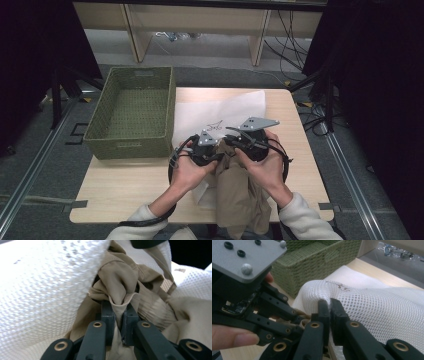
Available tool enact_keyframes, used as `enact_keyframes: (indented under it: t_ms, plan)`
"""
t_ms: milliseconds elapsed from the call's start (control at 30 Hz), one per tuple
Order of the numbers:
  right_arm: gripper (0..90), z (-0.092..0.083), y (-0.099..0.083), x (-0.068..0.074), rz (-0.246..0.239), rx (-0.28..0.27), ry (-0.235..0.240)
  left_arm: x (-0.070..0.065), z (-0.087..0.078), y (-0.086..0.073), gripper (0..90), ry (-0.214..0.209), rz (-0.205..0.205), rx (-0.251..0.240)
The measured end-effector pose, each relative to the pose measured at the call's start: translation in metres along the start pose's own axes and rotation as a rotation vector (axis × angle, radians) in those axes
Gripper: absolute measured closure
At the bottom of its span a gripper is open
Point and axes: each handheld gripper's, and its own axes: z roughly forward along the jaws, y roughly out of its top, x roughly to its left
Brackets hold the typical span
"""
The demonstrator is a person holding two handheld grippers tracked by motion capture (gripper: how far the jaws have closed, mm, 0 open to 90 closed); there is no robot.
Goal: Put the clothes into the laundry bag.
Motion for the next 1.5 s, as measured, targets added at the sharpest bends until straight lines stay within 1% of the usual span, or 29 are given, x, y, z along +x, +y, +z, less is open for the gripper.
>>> enact_keyframes:
  t_ms: [33, 100, 133, 233, 300, 333, 367, 400, 433, 467, 500, 533, 567, 600, 633, 700, 767, 800, 833, 967, 1000, 1033, 1167, 1267, 1300, 1367, 1400, 1467, 1500]
  plan:
    - [88.6, -0.002, 0.0, 0.001, 0.015, 0.003, -0.001, 0.0, 0.0, 0.0, 82.4, 0.0, 0.0, 0.0]
    - [88.6, -0.004, 0.002, 0.002, 0.023, -0.014, 0.013, 0.001, -0.005, 0.005, 82.8, 0.048, 0.02, -0.022]
    - [88.6, -0.006, 0.003, 0.001, 0.006, -0.022, 0.002, 0.001, -0.006, 0.007, 82.8, 0.053, 0.025, -0.029]
    - [88.6, -0.008, 0.004, 0.002, 0.003, -0.048, -0.004, 0.007, -0.01, 0.012, 82.8, 0.107, 0.04, -0.05]
    - [88.5, -0.006, 0.003, 0.002, 0.004, -0.054, -0.008, 0.01, -0.009, 0.014, 82.6, 0.131, 0.053, -0.045]
    - [88.6, -0.005, 0.002, 0.002, 0.017, -0.056, -0.024, 0.011, -0.006, 0.013, 82.1, 0.142, 0.082, -0.026]
    - [88.6, -0.004, 0.002, 0.001, 0.03, -0.034, -0.019, 0.011, -0.006, 0.013, 80.5, 0.142, 0.082, -0.026]
    - [88.6, 0.0, 0.0, -0.002, 0.015, -0.022, -0.012, 0.01, 0.009, 0.006, 78.8, 0.141, 0.078, -0.007]
    - [88.5, 0.001, -0.001, -0.004, 0.012, -0.018, -0.019, 0.01, 0.015, 0.002, 76.9, 0.143, 0.109, 0.009]
    - [88.5, 0.003, -0.003, -0.003, 0.034, -0.005, -0.02, 0.009, 0.022, -0.002, 73.4, 0.146, 0.109, 0.01]
    - [88.5, 0.005, -0.005, -0.004, 0.045, 0.006, -0.018, 0.009, 0.022, -0.002, 70.8, 0.146, 0.109, 0.01]
    - [88.5, 0.007, -0.005, -0.006, 0.032, 0.013, -0.012, 0.011, 0.029, -0.007, 68.1, 0.125, 0.106, 0.01]
    - [88.5, 0.007, -0.005, -0.006, 0.032, 0.013, -0.012, 0.011, 0.029, -0.007, 65.5, 0.125, 0.106, 0.01]
    - [88.5, 0.008, -0.006, -0.007, 0.029, 0.014, -0.016, 0.01, 0.031, -0.008, 65.5, 0.12, 0.089, -0.007]
    - [88.5, 0.007, -0.007, -0.008, 0.042, 0.021, -0.027, 0.011, 0.029, -0.008, 59.6, 0.115, 0.097, -0.012]
    - [88.5, 0.008, -0.007, -0.01, 0.045, 0.017, -0.012, 0.011, 0.024, -0.008, 53.0, 0.106, 0.099, -0.017]
    - [88.5, 0.007, -0.007, -0.01, 0.054, 0.017, -0.026, 0.011, 0.02, -0.007, 46.7, 0.104, 0.104, -0.028]
    - [88.5, 0.007, -0.007, -0.011, 0.051, 0.014, -0.019, 0.01, 0.013, -0.007, 46.7, 0.096, 0.11, -0.035]
    - [88.5, 0.005, -0.007, -0.013, 0.043, 0.018, -0.035, 0.009, 0.008, -0.007, 43.5, 0.088, 0.118, -0.035]
    - [88.5, 0.006, -0.007, -0.013, 0.061, 0.012, -0.02, 0.004, -0.012, -0.011, 38.3, 0.09, 0.142, -0.057]
    - [88.4, 0.006, -0.007, -0.013, 0.055, 0.014, -0.016, 0.003, -0.016, -0.012, 38.1, 0.088, 0.146, -0.046]
    - [88.4, 0.005, -0.007, -0.013, 0.045, 0.021, -0.035, 0.003, -0.021, -0.014, 38.3, 0.086, 0.151, -0.053]
    - [88.4, 0.005, -0.006, -0.013, 0.041, 0.018, -0.038, 0.006, -0.025, -0.017, 41.6, 0.08, 0.15, -0.038]
    - [88.4, 0.006, -0.007, -0.012, 0.048, 0.023, -0.023, 0.013, -0.013, -0.021, 48.3, 0.086, 0.148, -0.01]
    - [88.3, 0.006, -0.007, -0.012, 0.049, 0.026, -0.022, 0.015, -0.008, -0.023, 50.5, 0.082, 0.133, 0.005]
    - [88.4, 0.007, -0.007, -0.012, 0.052, 0.026, -0.027, 0.017, 0.001, -0.025, 59.7, 0.074, 0.12, 0.025]
    - [88.3, 0.007, -0.007, -0.012, 0.045, 0.025, -0.029, 0.02, 0.004, -0.025, 65.7, 0.062, 0.147, 0.057]
    - [88.3, 0.007, -0.008, -0.011, 0.06, 0.031, -0.026, 0.019, 0.013, -0.025, 72.9, 0.062, 0.101, 0.068]
    - [88.3, 0.009, -0.008, -0.011, 0.063, 0.026, -0.02, 0.018, 0.015, -0.024, 76.0, 0.058, 0.095, 0.076]
